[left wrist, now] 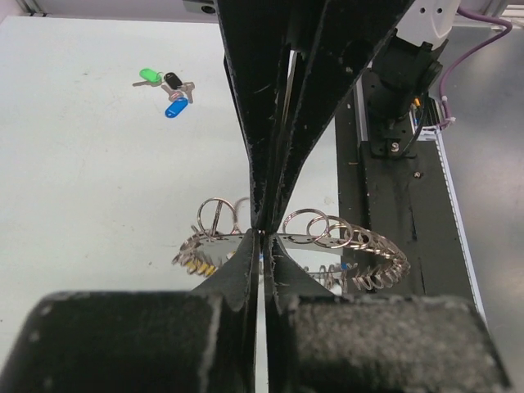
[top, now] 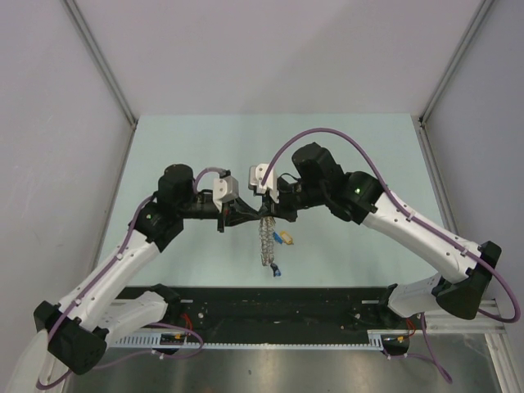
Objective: Put the keys on the keyring
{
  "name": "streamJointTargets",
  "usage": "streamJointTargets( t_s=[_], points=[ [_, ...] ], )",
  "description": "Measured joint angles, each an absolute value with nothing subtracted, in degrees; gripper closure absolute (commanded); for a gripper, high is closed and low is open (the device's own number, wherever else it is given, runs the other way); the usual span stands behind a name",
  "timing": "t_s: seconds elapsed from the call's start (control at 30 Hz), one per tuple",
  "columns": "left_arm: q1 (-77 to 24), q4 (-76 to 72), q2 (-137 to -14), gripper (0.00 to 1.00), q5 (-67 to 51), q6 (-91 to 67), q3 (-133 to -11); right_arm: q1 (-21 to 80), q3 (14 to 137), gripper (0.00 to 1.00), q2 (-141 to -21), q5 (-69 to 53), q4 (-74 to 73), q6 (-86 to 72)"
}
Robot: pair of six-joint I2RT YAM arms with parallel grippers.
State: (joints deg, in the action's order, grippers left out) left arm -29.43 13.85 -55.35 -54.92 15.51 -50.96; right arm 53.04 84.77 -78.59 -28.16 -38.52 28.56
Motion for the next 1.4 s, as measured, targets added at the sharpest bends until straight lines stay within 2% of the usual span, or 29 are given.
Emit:
streamJointTargets(
  t_s=[0.13, 0.17, 0.2, 0.23, 0.33, 0.43, 0.8, 1.03, 1.4],
  points=[
    [-29.45, 13.21, -55.11, 1.00, -54.52, 15.29, -50.15, 53.04, 84.25, 1.00, -78.59, -27.99, -38.26, 28.51],
    [-29.45, 12.93, -54.92, 0.99, -54.37, 15.03, -49.82, 53.04, 84.23, 0.96, -78.61, -27.99, -38.24, 28.47],
    [-29.45, 12.56, -54.70, 1.00, -54.22, 14.94, -49.54, 53.04, 84.20, 0.89, -78.65, -27.99, -38.20, 28.29],
    [-29.45, 12.03, -54.37, 1.00, -54.06, 14.79, -49.17, 53.04, 84.18, 0.75, -78.65, -28.03, -38.02, 28.05],
    [-29.43, 11.11, -52.99, 1.00, -52.29, 14.04, -47.48, 53.04, 83.72, 0.56, -78.50, -28.34, -36.23, 26.61],
    [-29.43, 10.98, -52.49, 1.00, -50.30, 13.39, -45.52, 52.49, 82.56, 0.47, -77.17, -28.27, -33.36, 24.34],
    [-29.43, 7.60, -50.74, 0.99, -47.70, 11.38, -42.41, 44.99, 72.38, 0.45, -69.14, -26.83, -24.32, 15.16],
    [-29.43, 6.44, -50.74, 1.00, -48.34, 10.98, -42.17, 44.97, 64.97, 0.45, -69.34, -27.11, -20.60, 13.87],
    [-29.43, 5.08, -50.74, 1.00, -49.45, 10.74, -41.93, 44.38, 63.59, 0.44, -73.01, -29.21, -13.87, 13.47]
  ],
)
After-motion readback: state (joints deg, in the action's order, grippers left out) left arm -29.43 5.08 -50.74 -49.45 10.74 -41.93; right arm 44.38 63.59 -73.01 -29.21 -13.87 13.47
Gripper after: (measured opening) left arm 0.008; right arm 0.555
